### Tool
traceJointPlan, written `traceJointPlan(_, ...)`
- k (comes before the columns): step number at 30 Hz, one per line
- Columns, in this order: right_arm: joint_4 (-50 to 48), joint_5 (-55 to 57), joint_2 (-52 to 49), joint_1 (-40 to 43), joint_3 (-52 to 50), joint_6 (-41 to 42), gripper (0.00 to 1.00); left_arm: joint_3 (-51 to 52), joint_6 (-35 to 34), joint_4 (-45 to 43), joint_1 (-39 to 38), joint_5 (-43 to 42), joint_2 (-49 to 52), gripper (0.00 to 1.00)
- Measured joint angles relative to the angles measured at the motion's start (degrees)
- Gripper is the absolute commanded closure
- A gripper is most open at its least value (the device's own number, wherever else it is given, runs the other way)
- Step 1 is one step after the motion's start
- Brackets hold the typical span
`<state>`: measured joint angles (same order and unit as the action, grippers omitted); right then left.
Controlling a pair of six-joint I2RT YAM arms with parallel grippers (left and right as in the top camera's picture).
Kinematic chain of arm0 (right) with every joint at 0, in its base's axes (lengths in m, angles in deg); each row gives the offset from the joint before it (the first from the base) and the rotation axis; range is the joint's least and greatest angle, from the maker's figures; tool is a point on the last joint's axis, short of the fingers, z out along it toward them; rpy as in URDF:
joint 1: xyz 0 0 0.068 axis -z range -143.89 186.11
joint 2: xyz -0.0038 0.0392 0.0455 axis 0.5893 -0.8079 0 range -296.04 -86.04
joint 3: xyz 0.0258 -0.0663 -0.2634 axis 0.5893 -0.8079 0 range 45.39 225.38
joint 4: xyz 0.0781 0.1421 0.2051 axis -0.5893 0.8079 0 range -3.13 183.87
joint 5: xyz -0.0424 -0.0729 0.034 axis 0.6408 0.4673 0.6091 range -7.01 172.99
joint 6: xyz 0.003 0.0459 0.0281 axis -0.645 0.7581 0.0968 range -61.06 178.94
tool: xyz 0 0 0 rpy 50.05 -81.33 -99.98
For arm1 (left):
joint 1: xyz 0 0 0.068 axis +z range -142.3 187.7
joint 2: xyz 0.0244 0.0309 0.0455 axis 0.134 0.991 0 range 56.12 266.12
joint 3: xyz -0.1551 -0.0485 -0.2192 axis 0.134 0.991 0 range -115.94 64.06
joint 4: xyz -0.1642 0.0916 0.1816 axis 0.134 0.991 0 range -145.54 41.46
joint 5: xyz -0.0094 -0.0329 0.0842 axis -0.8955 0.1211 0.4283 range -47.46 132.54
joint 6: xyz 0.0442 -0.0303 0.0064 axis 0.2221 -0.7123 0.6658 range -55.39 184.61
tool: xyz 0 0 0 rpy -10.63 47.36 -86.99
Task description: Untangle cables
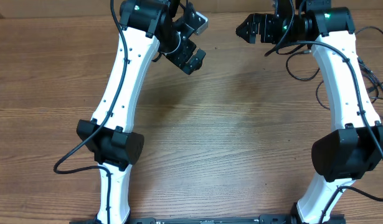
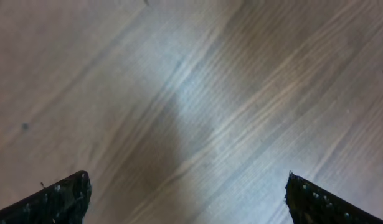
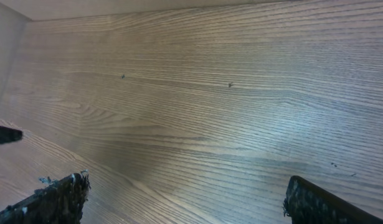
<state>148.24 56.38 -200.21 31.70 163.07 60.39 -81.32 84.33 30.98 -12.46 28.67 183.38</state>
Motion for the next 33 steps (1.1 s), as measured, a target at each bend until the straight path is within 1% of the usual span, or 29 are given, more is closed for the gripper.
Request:
traceJointPlan(2, 0.0, 0.0, 0.0, 0.0, 0.0, 0.0, 0.00, 3.3, 0.5, -3.3, 0.0, 0.5, -3.1, 0.00)
traceJointPlan(4, 0.0, 0.0, 0.0, 0.0, 0.0, 0.0, 0.00, 10.4, 1.3, -9.1, 0.0, 0.9, -10.4, 0.00)
traceJointPlan(5, 0.0, 0.0, 0.0, 0.0, 0.0, 0.0, 0.00, 14.4, 1.5, -12.7, 0.0, 1.0, -14.0, 0.01)
traceJointPlan(7, 0.0, 0.0, 0.0, 0.0, 0.0, 0.0, 0.00, 25.8, 1.7, -20.9, 0.0, 1.7, -25.4, 0.00)
traceJointPlan(9, 0.0, 0.0, 0.0, 0.0, 0.0, 0.0, 0.00, 32.5, 1.9, -27.0, 0.0, 2.4, -31.6, 0.00)
traceJointPlan(10, 0.0, 0.0, 0.0, 0.0, 0.0, 0.0, 0.00, 38.0, 1.9, -30.7, 0.0, 3.3, -35.8, 0.01)
traceJointPlan(14, 0.1, 0.0, 0.0, 0.0, 0.0, 0.0, 0.00, 52.8, 1.9, -39.4, 0.1, 5.8, -46.1, 0.01)
traceJointPlan(15, 0.0, 0.0, 0.0, 0.0, 0.0, 0.0, 0.00, 57.5, 1.9, -43.4, 0.4, 6.1, -48.6, 0.01)
traceJointPlan(16, 0.0, 0.0, 0.0, 0.0, 0.0, 0.0, 0.00, 60.6, 1.9, -44.8, 0.8, 6.3, -50.4, 0.01)
traceJointPlan(17, 0.0, 0.0, 0.0, 0.0, 0.0, 0.0, 0.00, 65.5, 1.9, -48.6, 1.6, 6.2, -53.0, 0.00)
traceJointPlan(20, 0.0, 0.0, 0.0, 0.0, 0.0, 0.0, 0.00, 76.7, 1.8, -55.5, 5.1, 4.3, -60.1, 0.00)
traceJointPlan(21, 0.0, 0.0, 0.0, 0.0, 0.0, 0.0, 0.00, 81.7, 1.8, -59.1, 7.0, 2.7, -63.9, 0.00)
traceJointPlan(26, 0.0, 0.0, 0.0, 0.0, 0.0, 0.0, 0.00, 97.7, 1.8, -74.0, 14.1, -5.1, -75.5, 0.00)
traceJointPlan(28, 0.0, 0.0, 0.0, 0.0, 0.0, 0.0, 0.00, 104.4, 1.7, -80.1, 16.2, -8.0, -79.2, 0.00)
traceJointPlan(31, 0.0, 0.0, 0.0, 0.0, 0.0, 0.0, 0.00, 114.3, 1.5, -88.4, 18.2, -10.3, -84.7, 0.01)
traceJointPlan(33, 0.0, 0.0, 0.0, 0.0, 0.0, 0.0, 0.00, 119.6, 0.2, -94.1, 19.3, -11.2, -88.0, 0.00)
